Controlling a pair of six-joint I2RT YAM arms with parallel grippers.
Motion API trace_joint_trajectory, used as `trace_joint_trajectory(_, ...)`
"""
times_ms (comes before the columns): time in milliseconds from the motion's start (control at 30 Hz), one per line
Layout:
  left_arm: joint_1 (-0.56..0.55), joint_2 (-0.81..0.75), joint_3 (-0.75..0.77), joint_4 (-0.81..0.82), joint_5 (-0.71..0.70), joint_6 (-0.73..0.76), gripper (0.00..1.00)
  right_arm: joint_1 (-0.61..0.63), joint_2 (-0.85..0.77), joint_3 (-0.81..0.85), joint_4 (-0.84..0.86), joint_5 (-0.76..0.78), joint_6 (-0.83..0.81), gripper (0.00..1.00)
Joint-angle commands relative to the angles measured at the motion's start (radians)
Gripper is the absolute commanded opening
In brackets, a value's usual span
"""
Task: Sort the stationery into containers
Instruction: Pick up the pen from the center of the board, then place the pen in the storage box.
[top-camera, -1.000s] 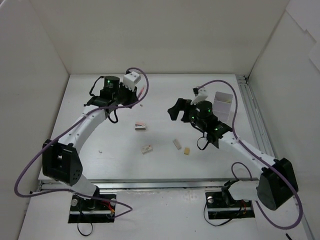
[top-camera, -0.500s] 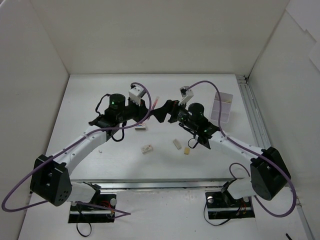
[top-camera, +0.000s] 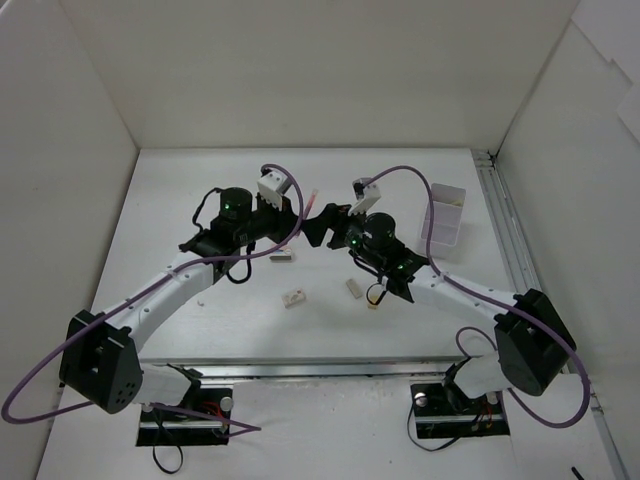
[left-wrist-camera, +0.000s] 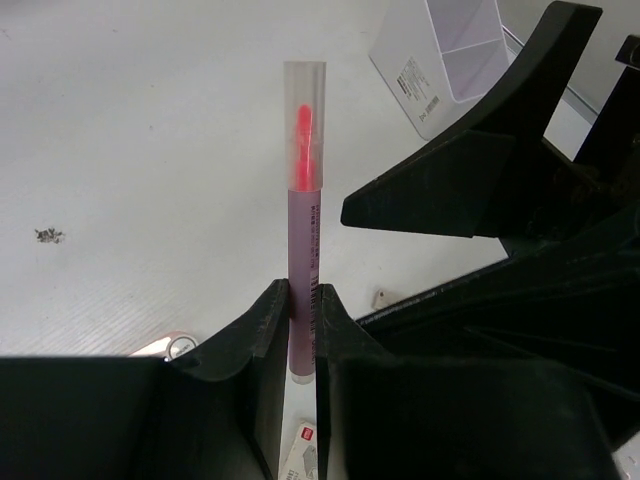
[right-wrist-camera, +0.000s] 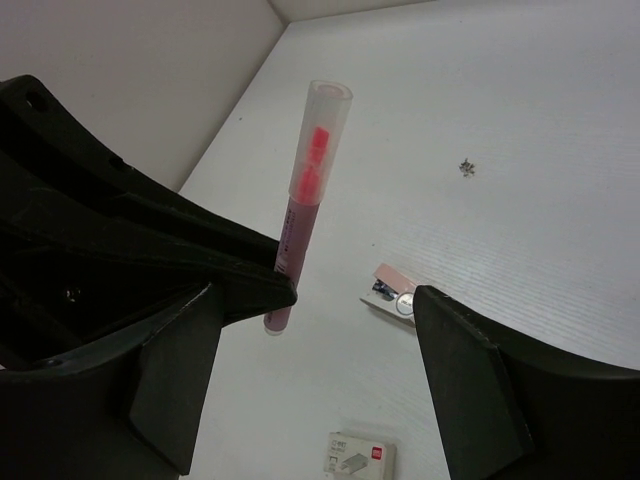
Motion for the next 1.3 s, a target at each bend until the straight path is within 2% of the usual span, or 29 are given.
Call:
trace_joint_trajectory(0,-0.020,-0.053,0.027,0.066,0.021,-0.007,0.00,-0.004,-0.046,0.031,0.108,0.087,-0.015,0.72)
trace_joint_trajectory(100,-0.040,-0.053,0.027,0.062,0.005,-0.007,0.00,-0.002,-0.031,0.055,0.110,0.072,-0.018,0.68)
trace_joint_trajectory(400,-0.072,-0.042,0.044,0.041,-0.026,-0.001,0.00,-0.002,0.012,0.121,0.128,0.055,-0.015,0.68)
trace_joint_trajectory(633,-0.091,-0.044,0.045,0.047,-0.020,0.004,0.00,-0.002,0.044,0.155,0.136,0.044,-0.006,0.56)
trace_joint_trajectory(867,-0.091,-0.056,0.039,0.044,-0.034,0.007,0.00,-0.002,0.059,0.155,0.134,0.038,0.014,0.32)
trace_joint_trajectory(1033,-0.091,-0.064,0.032,0.047,-0.049,0.006,0.00,-0.002,0.044,0.132,0.136,0.062,0.013,0.19)
trace_joint_trajectory(1167,-0.091,-0.064,0.032,0.044,-0.054,0.004,0.00,-0.002,0.032,0.129,0.134,0.074,0.000,0.00)
trace_joint_trajectory(1267,-0.091,-0.061,0.035,0.035,-0.054,0.001,0.03,-0.002,0.027,0.131,0.134,0.078,-0.032,0.00)
